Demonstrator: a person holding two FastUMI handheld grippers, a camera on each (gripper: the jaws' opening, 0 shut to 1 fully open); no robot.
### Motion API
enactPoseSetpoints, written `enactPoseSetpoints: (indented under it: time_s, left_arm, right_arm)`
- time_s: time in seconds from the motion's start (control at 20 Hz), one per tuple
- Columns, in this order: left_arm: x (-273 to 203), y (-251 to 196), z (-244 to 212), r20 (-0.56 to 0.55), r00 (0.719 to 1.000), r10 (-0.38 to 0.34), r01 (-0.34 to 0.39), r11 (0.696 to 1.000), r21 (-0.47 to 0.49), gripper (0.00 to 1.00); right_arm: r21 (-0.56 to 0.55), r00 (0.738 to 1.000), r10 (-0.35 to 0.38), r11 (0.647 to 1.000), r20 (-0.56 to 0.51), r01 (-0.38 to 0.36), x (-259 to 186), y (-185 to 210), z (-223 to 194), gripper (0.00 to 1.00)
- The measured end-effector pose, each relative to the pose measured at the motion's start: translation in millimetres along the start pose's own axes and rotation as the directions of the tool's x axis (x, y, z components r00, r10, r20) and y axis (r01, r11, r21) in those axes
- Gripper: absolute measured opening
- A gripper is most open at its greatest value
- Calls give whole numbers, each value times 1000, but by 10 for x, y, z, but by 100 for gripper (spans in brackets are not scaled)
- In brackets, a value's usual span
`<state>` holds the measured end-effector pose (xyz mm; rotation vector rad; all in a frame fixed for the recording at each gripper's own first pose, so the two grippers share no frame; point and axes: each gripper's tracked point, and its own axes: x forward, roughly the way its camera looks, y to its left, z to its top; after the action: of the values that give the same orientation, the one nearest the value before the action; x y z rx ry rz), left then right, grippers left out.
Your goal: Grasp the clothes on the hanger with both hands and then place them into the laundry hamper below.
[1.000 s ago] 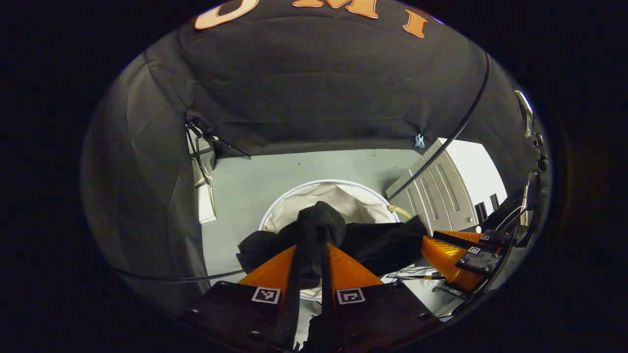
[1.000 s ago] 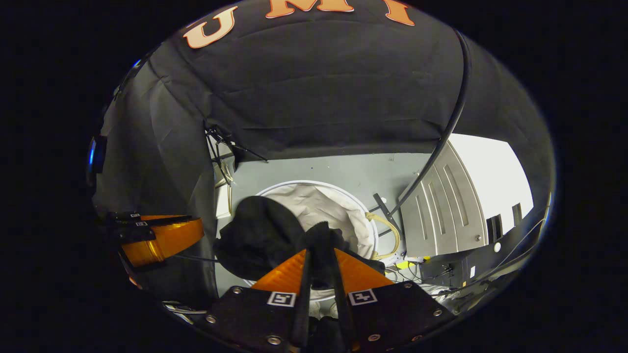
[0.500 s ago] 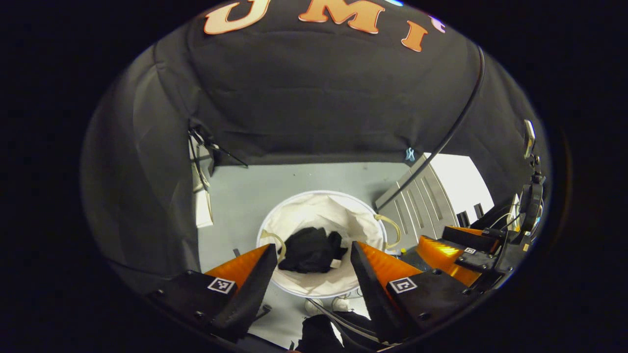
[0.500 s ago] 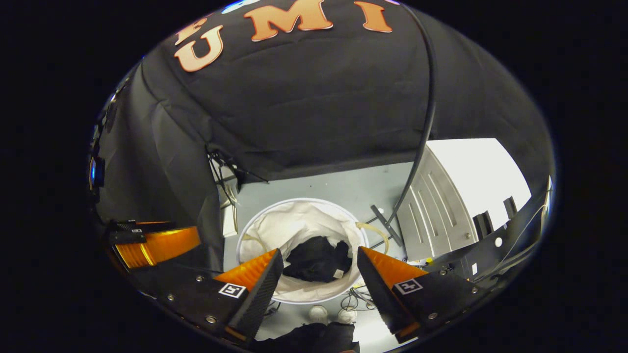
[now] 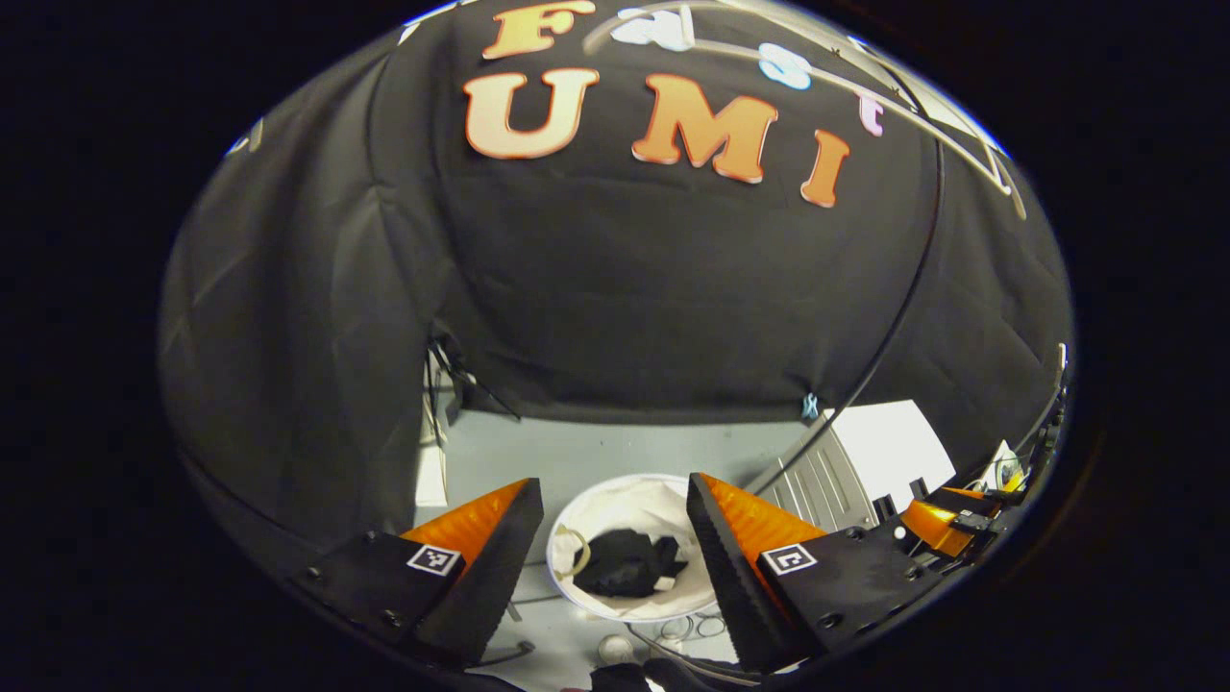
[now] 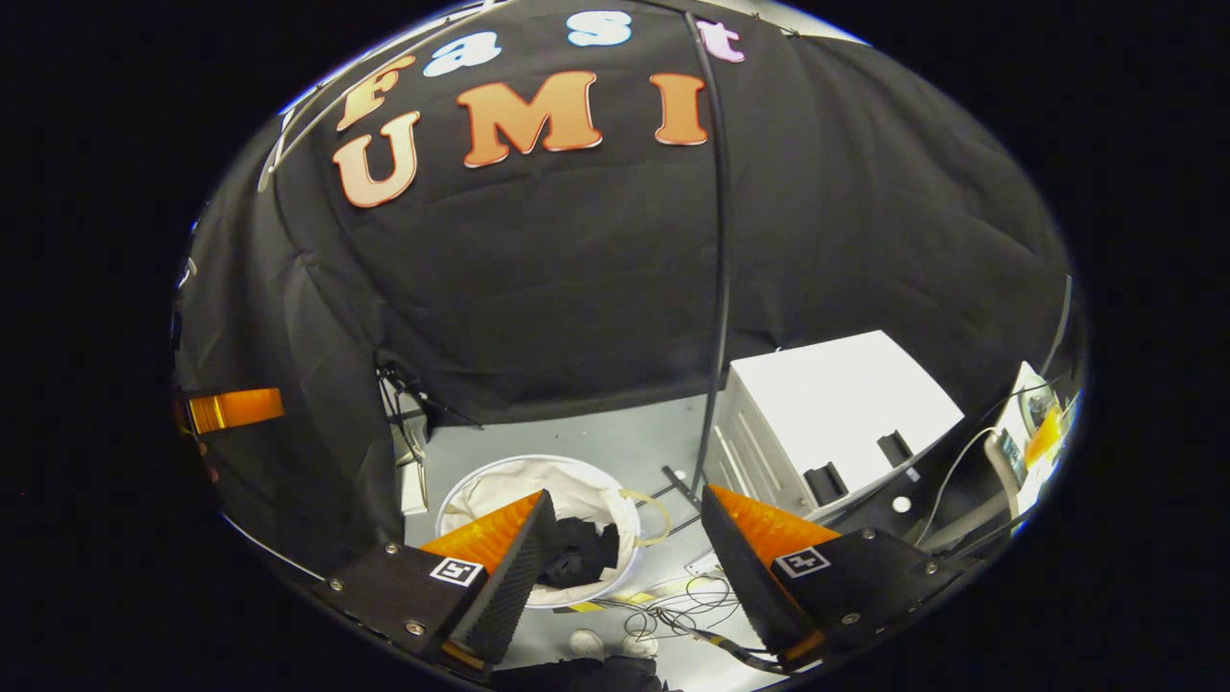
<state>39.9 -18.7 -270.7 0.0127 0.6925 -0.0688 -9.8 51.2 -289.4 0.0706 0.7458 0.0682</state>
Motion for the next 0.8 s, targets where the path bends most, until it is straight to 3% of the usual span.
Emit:
enactPoseSetpoints:
  time_s: [0.25, 0.45, 0.6, 0.75, 0.8]
  left_arm:
    - [-578, 136, 589, 172, 985, 19, -20, 1000, 4, 100]
    - [-931, 122, 955, 278, 960, 5, -9, 1000, 13, 97]
    - [-1181, 91, 1264, 372, 928, -4, -4, 1000, 21, 97]
    - [-1378, 93, 1474, 440, 898, -8, -2, 1000, 21, 100]
    - [-1446, 110, 1547, 467, 884, -6, -3, 1000, 18, 97]
  right_arm:
    - [3, 988, -36, 999, 152, 36, -674, -75, 656, 94]
    - [-2, 960, -18, 1000, 278, 19, -1087, 50, 1180, 94]
    - [-18, 924, 13, 1000, 382, -7, -1420, 194, 1568, 94]
    - [-54, 872, 37, 998, 489, -12, -1698, 253, 1858, 94]
    - [-63, 854, 49, 998, 519, -18, -1794, 260, 1920, 94]
